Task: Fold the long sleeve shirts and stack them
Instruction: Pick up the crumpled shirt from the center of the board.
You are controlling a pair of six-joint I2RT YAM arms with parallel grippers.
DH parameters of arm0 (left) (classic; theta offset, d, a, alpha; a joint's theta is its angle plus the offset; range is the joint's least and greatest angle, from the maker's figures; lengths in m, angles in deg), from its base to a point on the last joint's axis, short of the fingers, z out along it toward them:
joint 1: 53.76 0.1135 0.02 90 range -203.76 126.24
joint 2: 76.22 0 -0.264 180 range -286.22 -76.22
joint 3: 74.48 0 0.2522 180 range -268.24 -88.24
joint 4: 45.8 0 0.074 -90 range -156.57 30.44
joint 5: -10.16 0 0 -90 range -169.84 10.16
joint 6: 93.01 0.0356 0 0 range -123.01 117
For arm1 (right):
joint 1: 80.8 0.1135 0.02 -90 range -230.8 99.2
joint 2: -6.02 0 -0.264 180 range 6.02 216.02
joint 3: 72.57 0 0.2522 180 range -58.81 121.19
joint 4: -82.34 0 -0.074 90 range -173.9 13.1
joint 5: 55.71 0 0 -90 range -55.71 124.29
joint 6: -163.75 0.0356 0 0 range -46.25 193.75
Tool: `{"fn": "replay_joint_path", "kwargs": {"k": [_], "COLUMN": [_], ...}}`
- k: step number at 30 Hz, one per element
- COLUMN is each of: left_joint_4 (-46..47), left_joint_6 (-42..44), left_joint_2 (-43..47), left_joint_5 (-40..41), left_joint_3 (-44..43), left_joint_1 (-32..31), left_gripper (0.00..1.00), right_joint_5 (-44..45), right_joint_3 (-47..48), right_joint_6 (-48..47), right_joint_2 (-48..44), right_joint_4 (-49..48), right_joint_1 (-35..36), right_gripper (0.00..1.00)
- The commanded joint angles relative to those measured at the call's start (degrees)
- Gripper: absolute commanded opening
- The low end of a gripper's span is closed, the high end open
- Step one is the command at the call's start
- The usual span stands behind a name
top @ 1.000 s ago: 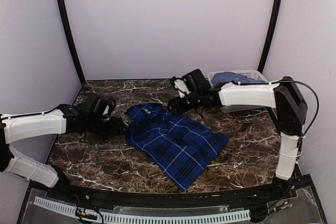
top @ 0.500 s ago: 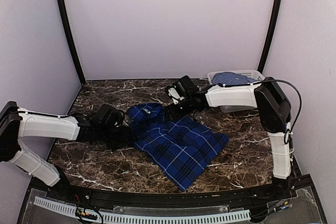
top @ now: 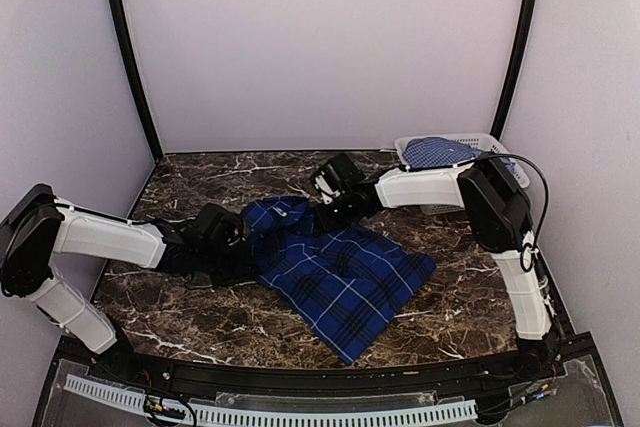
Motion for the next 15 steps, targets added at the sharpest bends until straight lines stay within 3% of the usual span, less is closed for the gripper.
{"fn": "replay_joint_path", "kwargs": {"k": [1, 6, 13, 14, 15], "left_joint_4": [-2.6, -8.1, -17.5, -18.3, -18.7], "left_joint_6": [1.6, 5.3, 12.1, 12.6, 13.3], "left_joint_2": [0.8, 3.2, 8.2, 8.5, 9.0], "left_joint_5": [3.9, 8.7, 17.3, 17.9, 18.3], "left_joint_3": [-2.8, -6.5, -12.7, -13.5, -13.8], "left_joint_1": [-0.3, -0.3, -0.2, -0.2, -0.1], "left_gripper": [0.03, 0.00, 0.00, 0.00, 0.00], "right_joint_5": [1.5, 4.3, 7.2, 6.8, 6.1], "right_joint_3": [3.7, 4.2, 4.0, 4.4, 4.9], "right_joint_6": [0.9, 0.9, 0.2, 0.2, 0.0], "right_joint_2": [0.6, -1.3, -5.9, -5.9, -5.7], "right_joint_4": [0.5, 1.5, 2.8, 3.2, 3.6], "right_joint_1": [0.3, 0.3, 0.2, 0.1, 0.1], "right_gripper": [0.25, 0.00, 0.00, 0.02, 0.11]}}
